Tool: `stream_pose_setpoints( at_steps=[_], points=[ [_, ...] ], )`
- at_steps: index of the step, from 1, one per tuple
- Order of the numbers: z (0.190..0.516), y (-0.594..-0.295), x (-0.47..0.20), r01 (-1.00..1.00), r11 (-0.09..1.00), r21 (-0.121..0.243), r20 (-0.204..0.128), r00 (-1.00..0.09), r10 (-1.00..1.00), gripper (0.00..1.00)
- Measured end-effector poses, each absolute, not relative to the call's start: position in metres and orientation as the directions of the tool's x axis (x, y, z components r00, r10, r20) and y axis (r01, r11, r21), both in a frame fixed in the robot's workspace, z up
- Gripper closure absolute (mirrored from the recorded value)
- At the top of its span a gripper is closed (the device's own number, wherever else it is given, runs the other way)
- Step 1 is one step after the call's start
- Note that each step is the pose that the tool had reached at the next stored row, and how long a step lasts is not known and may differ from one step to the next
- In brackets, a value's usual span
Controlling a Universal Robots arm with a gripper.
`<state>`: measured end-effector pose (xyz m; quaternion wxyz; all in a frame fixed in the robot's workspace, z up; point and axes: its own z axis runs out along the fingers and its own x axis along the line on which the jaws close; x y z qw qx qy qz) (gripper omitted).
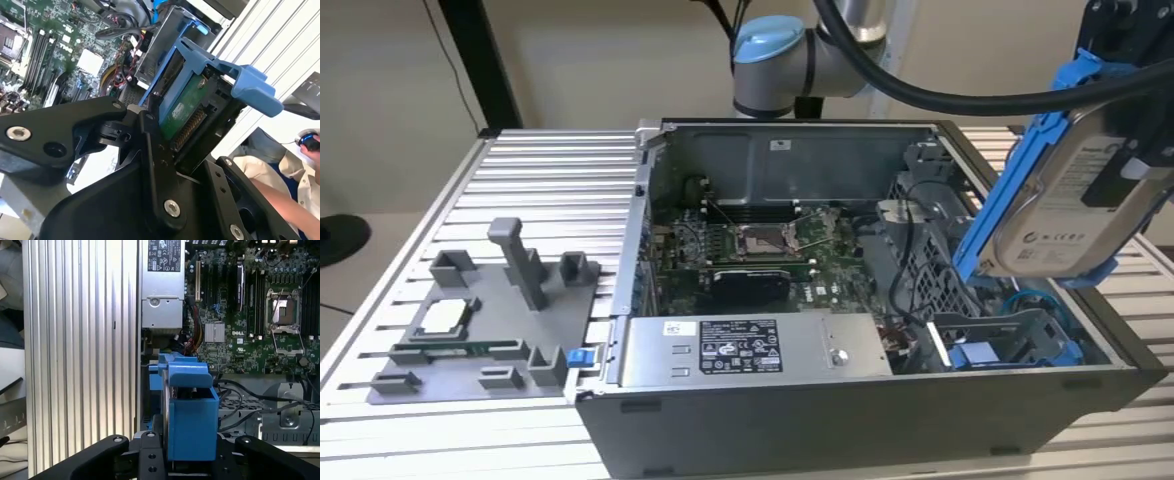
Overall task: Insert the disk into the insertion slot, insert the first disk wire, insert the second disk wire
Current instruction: 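Insert the disk into the insertion slot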
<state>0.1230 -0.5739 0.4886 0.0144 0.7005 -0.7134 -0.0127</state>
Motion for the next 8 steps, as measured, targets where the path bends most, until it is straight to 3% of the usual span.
stream_pose_setpoints(
  at_steps=[8],
  points=[
    [0.4849,-0.574,0.1235,-0.999,0.018,0.038,0.003,-0.018,-1.0,1.0]
  ],
)
